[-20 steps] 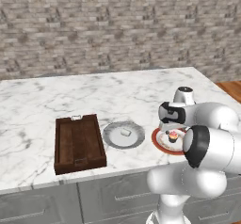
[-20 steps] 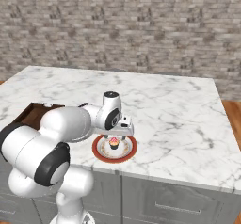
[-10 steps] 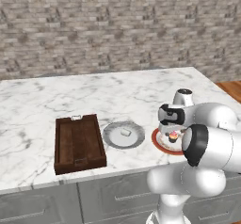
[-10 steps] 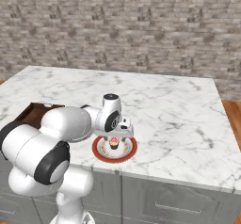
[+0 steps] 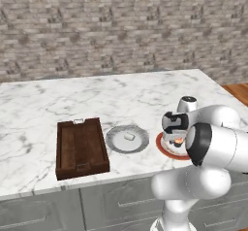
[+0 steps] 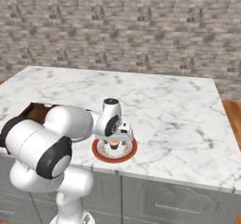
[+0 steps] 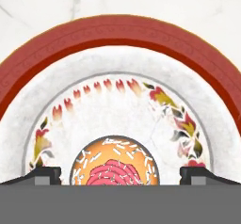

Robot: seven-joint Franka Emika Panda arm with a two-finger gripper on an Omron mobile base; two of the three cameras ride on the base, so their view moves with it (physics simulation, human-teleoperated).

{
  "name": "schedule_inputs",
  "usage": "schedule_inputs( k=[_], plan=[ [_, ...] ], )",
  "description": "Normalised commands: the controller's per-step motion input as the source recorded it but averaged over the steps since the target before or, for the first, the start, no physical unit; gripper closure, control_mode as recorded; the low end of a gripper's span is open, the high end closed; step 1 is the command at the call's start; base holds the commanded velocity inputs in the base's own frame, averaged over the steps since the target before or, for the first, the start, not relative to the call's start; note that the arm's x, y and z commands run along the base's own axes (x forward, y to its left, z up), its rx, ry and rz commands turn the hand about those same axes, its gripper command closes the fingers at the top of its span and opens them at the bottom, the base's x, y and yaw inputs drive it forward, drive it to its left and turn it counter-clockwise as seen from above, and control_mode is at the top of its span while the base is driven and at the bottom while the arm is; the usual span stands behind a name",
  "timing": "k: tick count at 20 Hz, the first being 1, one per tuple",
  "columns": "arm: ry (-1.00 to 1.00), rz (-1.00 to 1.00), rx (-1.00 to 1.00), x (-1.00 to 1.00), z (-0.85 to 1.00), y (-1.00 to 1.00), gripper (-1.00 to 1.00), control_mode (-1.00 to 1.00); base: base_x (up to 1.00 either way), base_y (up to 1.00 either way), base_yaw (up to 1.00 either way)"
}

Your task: Move the dessert items from the plates to the tray.

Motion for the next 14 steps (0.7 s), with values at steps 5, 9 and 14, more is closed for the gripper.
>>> schedule_inputs(
  k=[5,9,14],
  plan=[
    [0.0,0.0,0.0,0.0,-0.04,0.0,1.0,-1.0,0.0,0.0,0.0],
    [0.0,0.0,0.0,0.0,0.0,0.0,1.0,-1.0,0.0,0.0,0.0],
    [0.0,0.0,0.0,0.0,0.16,0.01,1.0,-1.0,0.0,0.0,0.0]
  ],
)
